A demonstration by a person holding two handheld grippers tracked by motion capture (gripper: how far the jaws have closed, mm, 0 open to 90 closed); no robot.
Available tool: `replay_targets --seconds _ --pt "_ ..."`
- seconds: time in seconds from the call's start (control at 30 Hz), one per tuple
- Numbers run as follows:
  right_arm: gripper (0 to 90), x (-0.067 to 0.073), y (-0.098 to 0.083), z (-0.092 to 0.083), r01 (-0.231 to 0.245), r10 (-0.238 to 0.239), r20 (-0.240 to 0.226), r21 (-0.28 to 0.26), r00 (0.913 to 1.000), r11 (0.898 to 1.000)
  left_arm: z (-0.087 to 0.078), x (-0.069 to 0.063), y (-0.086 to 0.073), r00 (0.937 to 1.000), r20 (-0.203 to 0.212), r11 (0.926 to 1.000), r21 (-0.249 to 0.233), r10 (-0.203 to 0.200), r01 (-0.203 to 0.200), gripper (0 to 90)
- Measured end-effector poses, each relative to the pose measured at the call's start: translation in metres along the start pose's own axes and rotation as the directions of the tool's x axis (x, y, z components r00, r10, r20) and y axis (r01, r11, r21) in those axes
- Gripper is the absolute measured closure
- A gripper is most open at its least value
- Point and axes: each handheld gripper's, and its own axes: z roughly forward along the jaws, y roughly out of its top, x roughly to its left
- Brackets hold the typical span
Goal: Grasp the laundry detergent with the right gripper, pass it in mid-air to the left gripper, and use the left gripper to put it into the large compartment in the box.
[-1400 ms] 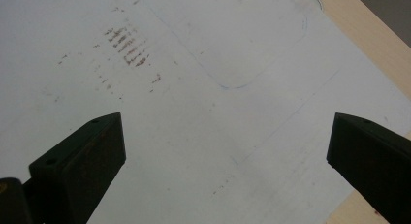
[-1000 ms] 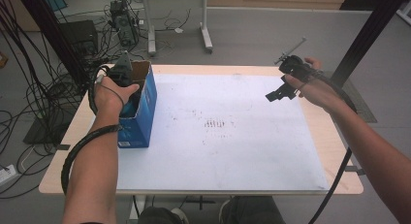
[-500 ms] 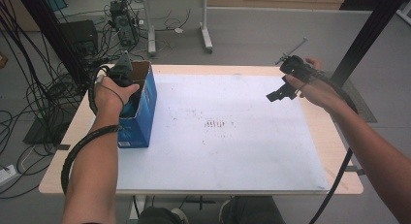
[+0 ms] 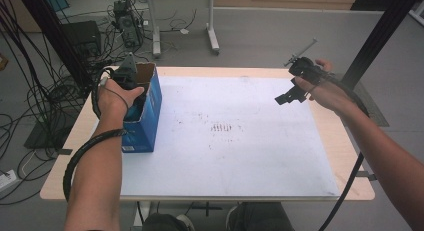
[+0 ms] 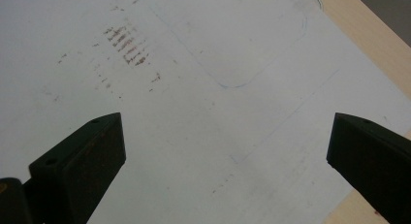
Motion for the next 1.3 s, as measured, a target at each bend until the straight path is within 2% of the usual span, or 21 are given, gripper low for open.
replay_targets --seconds 0.37,0.63,0.9,1.07,1.3 --pt "0.3 0.0 -0.002 0.001 -0.002 0.002 -0.004 -0.002 1.0 1.0 -0.002 0.001 -0.001 0.9998 0.019 1.0 -0.005 -0.004 0.004 33.7" --pt "0.3 0.002 -0.001 -0.001 0.005 -0.005 -0.001 -0.014 1.0 1.0 -0.016 -0.001 -0.003 0.9999 0.012 0.9994 -0.033 0.007 -0.006 30.4" --pt "0.3 0.005 0.002 -0.003 0.009 -0.009 -0.001 -0.022 1.0 1.0 -0.036 0.0 -0.004 0.9997 0.016 0.9979 -0.064 0.015 -0.014 28.3" --pt "0.3 0.008 0.005 -0.004 0.013 -0.013 -0.002 -0.025 0.9999 1.0 -0.05 -0.001 -0.007 0.9997 -0.001 0.9971 -0.072 0.023 -0.023 28.0" --pt "0.3 0.013 0.007 -0.004 0.018 -0.018 -0.005 -0.027 0.9998 0.999 -0.077 0.002 -0.014 0.9996 -0.009 0.9923 -0.12 0.028 -0.029 26.4"
